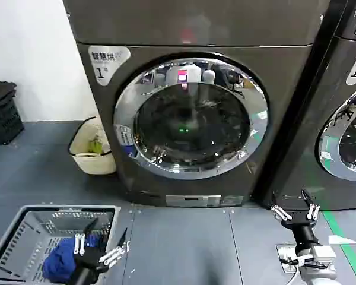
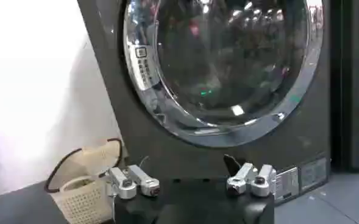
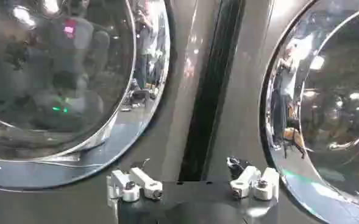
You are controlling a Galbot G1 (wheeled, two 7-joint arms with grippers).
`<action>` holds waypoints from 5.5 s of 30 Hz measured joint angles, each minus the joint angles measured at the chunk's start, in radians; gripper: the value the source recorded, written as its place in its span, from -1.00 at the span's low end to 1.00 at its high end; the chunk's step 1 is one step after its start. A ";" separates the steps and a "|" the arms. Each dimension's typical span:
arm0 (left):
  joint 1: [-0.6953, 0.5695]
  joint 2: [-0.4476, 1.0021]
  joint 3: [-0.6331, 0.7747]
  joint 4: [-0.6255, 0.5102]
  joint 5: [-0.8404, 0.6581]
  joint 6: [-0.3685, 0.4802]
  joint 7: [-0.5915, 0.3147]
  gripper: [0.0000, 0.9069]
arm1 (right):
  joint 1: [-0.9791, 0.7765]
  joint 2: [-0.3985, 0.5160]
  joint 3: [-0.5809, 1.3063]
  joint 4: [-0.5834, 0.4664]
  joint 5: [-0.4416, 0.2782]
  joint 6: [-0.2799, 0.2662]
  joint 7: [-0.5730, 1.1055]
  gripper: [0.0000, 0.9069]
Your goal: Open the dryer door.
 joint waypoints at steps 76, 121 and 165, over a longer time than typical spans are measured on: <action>0.028 -0.011 -0.007 -0.084 0.032 0.004 0.001 1.00 | 0.910 -0.358 -0.817 -0.420 0.425 0.105 -0.310 1.00; 0.028 -0.011 -0.022 -0.088 0.023 0.008 0.001 1.00 | 1.194 -0.108 -1.012 -0.776 0.345 0.112 -0.319 1.00; 0.011 0.009 -0.046 -0.083 -0.005 0.019 0.003 1.00 | 1.219 -0.154 -1.046 -0.780 0.462 0.188 -0.650 1.00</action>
